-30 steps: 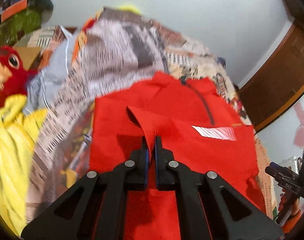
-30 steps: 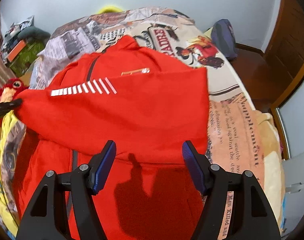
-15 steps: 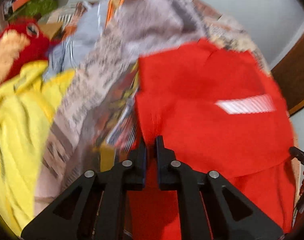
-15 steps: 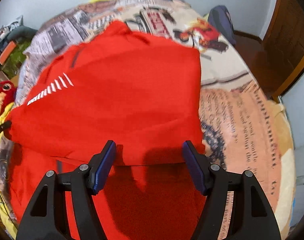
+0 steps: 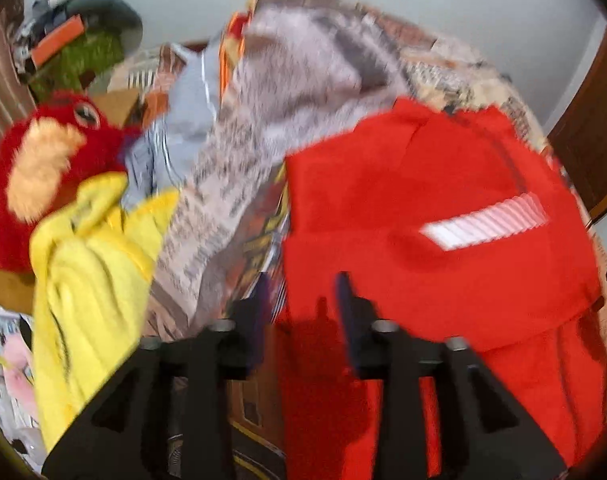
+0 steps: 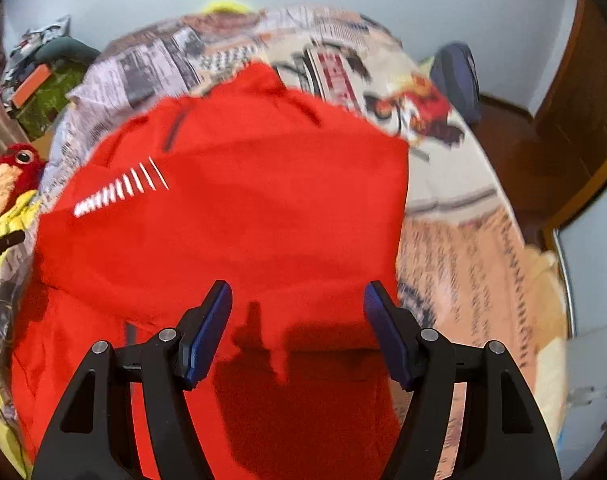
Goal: Fold large clothes
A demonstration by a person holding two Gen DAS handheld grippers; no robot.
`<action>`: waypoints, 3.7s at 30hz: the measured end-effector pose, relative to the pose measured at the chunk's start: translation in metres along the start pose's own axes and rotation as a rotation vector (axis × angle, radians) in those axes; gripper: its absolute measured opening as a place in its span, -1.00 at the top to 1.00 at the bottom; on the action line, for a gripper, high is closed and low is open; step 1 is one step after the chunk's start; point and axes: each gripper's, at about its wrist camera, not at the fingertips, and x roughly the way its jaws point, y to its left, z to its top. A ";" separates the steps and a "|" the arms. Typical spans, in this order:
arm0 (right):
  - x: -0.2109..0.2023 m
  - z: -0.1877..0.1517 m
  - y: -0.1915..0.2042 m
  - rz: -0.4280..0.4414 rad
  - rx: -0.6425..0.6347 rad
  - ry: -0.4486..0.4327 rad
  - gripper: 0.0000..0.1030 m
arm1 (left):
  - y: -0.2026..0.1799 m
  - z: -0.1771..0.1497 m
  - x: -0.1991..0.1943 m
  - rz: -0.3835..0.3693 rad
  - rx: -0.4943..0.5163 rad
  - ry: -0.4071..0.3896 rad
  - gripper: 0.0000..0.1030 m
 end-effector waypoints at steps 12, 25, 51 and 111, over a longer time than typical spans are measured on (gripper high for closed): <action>-0.020 0.079 0.030 0.038 -0.076 -0.192 -0.26 | -0.076 0.078 -0.015 -0.086 0.050 -0.145 -0.68; 0.095 0.152 0.018 0.071 -0.094 0.031 -0.26 | -0.087 0.156 0.116 -0.198 -0.042 -0.010 -0.67; 0.156 0.158 0.033 0.177 -0.060 0.020 0.99 | -0.132 0.163 0.155 -0.104 0.004 0.017 0.85; -0.034 -0.059 -0.044 0.127 0.056 -0.035 0.08 | -0.199 0.096 0.041 -0.426 0.031 0.073 0.64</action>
